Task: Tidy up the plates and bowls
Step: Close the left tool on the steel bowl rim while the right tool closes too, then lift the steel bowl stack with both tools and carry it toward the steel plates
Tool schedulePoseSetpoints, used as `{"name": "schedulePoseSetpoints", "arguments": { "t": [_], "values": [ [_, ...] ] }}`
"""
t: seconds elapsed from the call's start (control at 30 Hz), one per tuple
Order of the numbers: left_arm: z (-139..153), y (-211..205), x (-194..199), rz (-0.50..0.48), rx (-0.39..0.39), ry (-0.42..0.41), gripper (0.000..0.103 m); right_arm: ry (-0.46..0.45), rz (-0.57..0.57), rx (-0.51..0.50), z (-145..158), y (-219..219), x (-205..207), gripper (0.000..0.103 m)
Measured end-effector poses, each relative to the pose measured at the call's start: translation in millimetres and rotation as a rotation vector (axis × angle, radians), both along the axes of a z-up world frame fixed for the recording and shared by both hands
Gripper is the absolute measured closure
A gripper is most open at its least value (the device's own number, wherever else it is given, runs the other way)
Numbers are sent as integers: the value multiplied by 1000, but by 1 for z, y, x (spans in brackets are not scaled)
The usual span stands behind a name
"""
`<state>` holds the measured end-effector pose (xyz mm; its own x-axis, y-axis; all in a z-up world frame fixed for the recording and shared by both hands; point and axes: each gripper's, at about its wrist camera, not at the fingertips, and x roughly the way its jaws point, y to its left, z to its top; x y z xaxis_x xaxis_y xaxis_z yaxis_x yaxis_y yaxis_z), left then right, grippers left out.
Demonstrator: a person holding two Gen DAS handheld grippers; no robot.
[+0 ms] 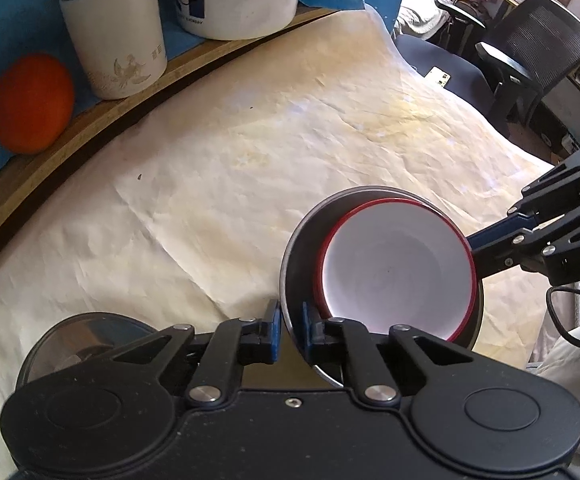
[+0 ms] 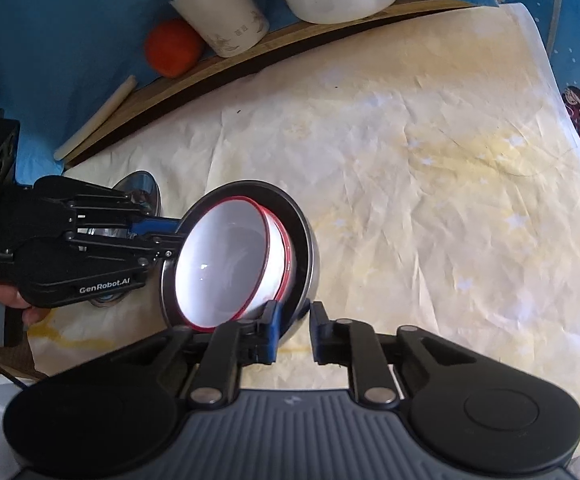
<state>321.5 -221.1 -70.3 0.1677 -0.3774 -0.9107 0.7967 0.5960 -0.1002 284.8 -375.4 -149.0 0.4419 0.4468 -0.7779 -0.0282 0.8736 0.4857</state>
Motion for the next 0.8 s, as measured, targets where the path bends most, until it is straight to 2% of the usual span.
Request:
{"name": "schedulePoseSetpoints", "arguments": {
  "t": [0.3, 0.67, 0.8],
  "values": [
    [-1, 1, 1, 43, -8, 19, 93, -1, -2, 28, -2, -4, 0, 85],
    [0, 4, -6, 120, -4, 23, 94, -1, -12, -23, 2, 3, 2, 88],
    [-1, 6, -8, 156, -12, 26, 94, 29, -13, 23, -4, -4, 8, 85]
  ]
}}
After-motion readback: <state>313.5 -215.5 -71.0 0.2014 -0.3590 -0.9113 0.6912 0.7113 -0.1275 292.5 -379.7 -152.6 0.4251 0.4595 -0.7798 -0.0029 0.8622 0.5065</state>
